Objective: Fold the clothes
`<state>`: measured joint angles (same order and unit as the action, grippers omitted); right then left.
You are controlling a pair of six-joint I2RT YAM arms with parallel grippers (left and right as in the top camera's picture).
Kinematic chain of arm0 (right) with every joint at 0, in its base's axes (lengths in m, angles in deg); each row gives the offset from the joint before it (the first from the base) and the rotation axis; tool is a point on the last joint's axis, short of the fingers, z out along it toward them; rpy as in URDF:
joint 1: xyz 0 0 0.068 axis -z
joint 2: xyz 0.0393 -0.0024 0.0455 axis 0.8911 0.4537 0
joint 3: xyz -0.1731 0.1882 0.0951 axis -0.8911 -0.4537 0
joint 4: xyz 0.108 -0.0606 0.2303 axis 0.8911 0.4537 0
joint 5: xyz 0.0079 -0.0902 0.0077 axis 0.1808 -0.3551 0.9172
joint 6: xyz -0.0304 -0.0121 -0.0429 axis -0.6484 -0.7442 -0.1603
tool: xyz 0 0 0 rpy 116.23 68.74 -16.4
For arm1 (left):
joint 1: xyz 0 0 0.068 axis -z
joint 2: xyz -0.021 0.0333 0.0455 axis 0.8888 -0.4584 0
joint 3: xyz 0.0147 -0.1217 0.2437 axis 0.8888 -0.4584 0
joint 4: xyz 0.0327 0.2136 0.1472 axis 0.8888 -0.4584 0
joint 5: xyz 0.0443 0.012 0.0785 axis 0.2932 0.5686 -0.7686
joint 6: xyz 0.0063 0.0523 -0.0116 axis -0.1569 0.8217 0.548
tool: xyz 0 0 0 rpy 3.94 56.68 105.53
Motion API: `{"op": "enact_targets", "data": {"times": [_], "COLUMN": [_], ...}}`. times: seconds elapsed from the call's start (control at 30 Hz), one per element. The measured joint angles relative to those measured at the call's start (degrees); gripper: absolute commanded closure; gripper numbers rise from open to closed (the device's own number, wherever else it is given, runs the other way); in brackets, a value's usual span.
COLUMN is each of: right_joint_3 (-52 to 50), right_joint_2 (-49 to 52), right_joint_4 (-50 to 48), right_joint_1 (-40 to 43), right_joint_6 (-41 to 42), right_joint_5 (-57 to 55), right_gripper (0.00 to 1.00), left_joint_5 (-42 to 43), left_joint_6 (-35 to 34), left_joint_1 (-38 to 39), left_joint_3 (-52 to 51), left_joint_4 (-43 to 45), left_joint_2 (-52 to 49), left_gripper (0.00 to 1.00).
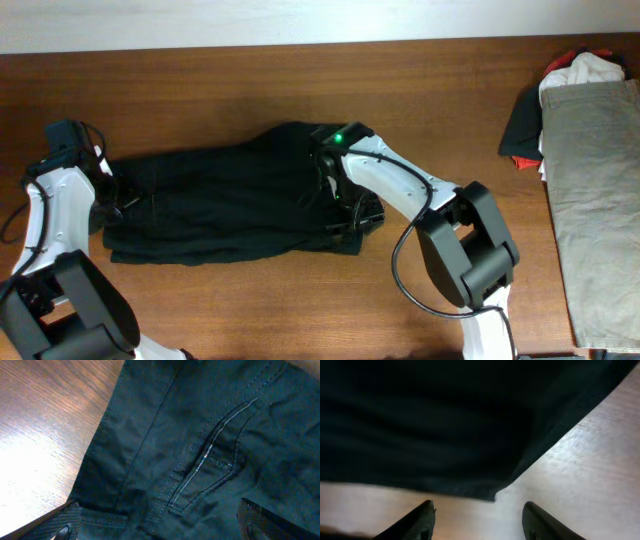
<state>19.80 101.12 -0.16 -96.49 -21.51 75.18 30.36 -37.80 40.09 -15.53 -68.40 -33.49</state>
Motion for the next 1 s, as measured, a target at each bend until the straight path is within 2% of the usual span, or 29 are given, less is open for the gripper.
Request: {"op": "enact_targets", "data": {"times": [0.07, 0.13, 0.2, 0.3, 0.33, 0.43, 0.57, 0.6, 0.63, 0.67, 0.7, 0.83, 0.93, 0.97, 1.0], "right_joint_3": [-2.19, -3.26, -4.09, -4.13, -4.13, -4.15, -4.15, -4.15, -4.15, -4.15, -4.15, -4.15, -4.15, -4.2, -4.52], "right_joint_2": [0.0, 0.0, 0.0, 0.0, 0.0, 0.0, 0.0, 0.0, 0.0, 0.0, 0.0, 0.0, -1.11, -2.4, -6.14], "right_joint_4": [-4.07, -5.44, -6.97, -7.43, -7.61, -8.55, -9.84, -10.49, -11.28, -11.93, -12.41, -12.7, -9.27, -8.39, -6.82], "right_joint_1": [1.22, 1.46, 1.46, 1.46, 1.46, 1.46, 2.01, 2.27, 2.38, 2.43, 2.43, 2.43, 4.28, 4.96, 5.88], "right_joint_6": [0.15, 0.26, 0.57, 1.64, 1.68, 1.86, 1.75, 1.57, 1.33, 1.07, 0.79, 1.14, 1.46, 1.6, 1.38], "right_joint_5": [-0.07, -0.07, -0.02, -0.04, -0.04, -0.07, -0.94, -0.94, -0.94, -0.94, -0.92, -1.14, -1.6, -1.62, -1.64], "right_gripper": [0.43, 0.7, 0.78, 0.78, 0.71, 0.63, 0.63, 0.66, 0.73, 0.81, 0.96, 0.96, 0.96, 0.91, 0.96], "left_joint_5": [0.0, 0.0, 0.0, 0.0, 0.0, 0.0, 0.0, 0.0, 0.0, 0.0, 0.0, 0.0, 0.0, 0.0, 0.0], "left_joint_6": [0.0, 0.0, 0.0, 0.0, 0.0, 0.0, 0.0, 0.0, 0.0, 0.0, 0.0, 0.0, 0.0, 0.0, 0.0], "left_joint_1": [0.0, 0.0, 0.0, 0.0, 0.0, 0.0, 0.0, 0.0, 0.0, 0.0, 0.0, 0.0, 0.0, 0.0, 0.0], "left_joint_3": [0.0, 0.0, 0.0, 0.0, 0.0, 0.0, 0.0, 0.0, 0.0, 0.0, 0.0, 0.0, 0.0, 0.0, 0.0], "left_joint_4": [-0.02, -0.02, -0.02, -0.02, -0.04, -0.02, -0.04, -0.04, -0.02, -0.02, -0.04, -0.04, -0.02, -0.04, -0.04], "left_joint_2": [0.0, 0.0, 0.0, 0.0, 0.0, 0.0, 0.0, 0.0, 0.0, 0.0, 0.0, 0.0, 0.0, 0.0, 0.0], "left_gripper": [0.01, 0.01, 0.01, 0.01, 0.01, 0.01, 0.01, 0.01, 0.01, 0.01, 0.01, 0.01, 0.01, 0.01, 0.01]}}
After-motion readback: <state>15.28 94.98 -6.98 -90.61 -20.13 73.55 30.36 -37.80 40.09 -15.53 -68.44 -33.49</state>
